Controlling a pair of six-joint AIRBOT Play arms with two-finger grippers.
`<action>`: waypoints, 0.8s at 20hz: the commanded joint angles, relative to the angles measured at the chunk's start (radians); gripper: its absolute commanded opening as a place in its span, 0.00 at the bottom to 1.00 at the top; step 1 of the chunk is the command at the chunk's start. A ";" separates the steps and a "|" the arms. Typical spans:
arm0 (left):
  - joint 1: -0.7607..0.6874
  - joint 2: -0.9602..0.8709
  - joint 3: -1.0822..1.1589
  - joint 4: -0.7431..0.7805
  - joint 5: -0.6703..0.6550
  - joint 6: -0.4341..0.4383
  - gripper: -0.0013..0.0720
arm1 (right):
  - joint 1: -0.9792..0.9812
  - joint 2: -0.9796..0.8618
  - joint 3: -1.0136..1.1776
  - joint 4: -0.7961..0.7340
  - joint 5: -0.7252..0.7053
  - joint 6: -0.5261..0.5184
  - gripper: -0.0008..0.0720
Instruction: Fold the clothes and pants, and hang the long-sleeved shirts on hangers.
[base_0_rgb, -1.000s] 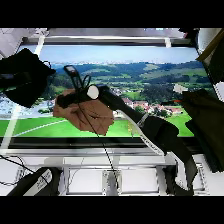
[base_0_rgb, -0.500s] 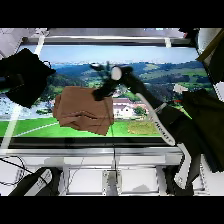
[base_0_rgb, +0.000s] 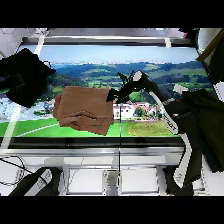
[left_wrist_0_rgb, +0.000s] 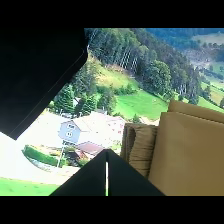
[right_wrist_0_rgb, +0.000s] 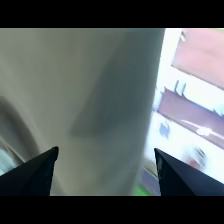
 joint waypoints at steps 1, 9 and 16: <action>0.001 0.001 0.000 -0.008 -0.002 0.000 0.04 | 0.011 -0.049 -0.017 0.121 -0.093 -0.012 0.98; 0.001 0.001 0.000 -0.008 -0.003 0.000 0.04 | 0.101 -0.063 -0.005 0.140 -0.097 -0.058 0.24; 0.001 0.002 0.000 -0.014 -0.005 -0.001 0.04 | -0.065 0.026 0.309 -0.004 0.114 -0.067 0.03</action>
